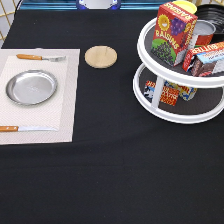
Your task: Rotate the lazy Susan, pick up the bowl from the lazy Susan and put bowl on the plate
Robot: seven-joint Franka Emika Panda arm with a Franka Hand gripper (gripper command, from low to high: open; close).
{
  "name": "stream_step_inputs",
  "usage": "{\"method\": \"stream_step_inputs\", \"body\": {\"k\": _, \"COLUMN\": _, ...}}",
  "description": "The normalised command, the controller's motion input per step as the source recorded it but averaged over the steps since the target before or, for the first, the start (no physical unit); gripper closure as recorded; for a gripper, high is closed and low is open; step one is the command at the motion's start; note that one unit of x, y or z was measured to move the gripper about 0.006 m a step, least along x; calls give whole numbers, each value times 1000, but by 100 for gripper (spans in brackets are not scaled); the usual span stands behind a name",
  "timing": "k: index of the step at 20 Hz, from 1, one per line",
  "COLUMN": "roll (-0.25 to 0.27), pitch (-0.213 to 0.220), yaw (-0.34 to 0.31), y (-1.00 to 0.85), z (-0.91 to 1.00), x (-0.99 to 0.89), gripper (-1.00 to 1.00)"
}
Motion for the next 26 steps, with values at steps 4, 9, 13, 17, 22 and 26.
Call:
{"method": "stream_step_inputs", "body": {"k": 4, "roll": 17, "pitch": 20, "yaw": -6, "y": 213, "z": 114, "x": 359, "gripper": -100}}
{"method": "stream_step_inputs", "body": {"k": 9, "roll": 164, "pitch": 141, "yaw": 0, "y": 397, "z": 420, "x": 899, "gripper": -100}}
{"method": "stream_step_inputs", "body": {"k": 13, "roll": 294, "pitch": 69, "yaw": 0, "y": 64, "z": 151, "x": 796, "gripper": -100}}
{"method": "stream_step_inputs", "body": {"k": 17, "roll": 310, "pitch": -16, "yaw": 4, "y": 15, "z": 0, "x": 602, "gripper": -100}}
{"method": "stream_step_inputs", "body": {"k": 22, "roll": 185, "pitch": -39, "yaw": 27, "y": 199, "z": -70, "x": 497, "gripper": -100}}
{"method": "stream_step_inputs", "body": {"k": 26, "roll": 16, "pitch": 0, "yaw": 6, "y": 451, "z": -145, "x": 343, "gripper": -100}}
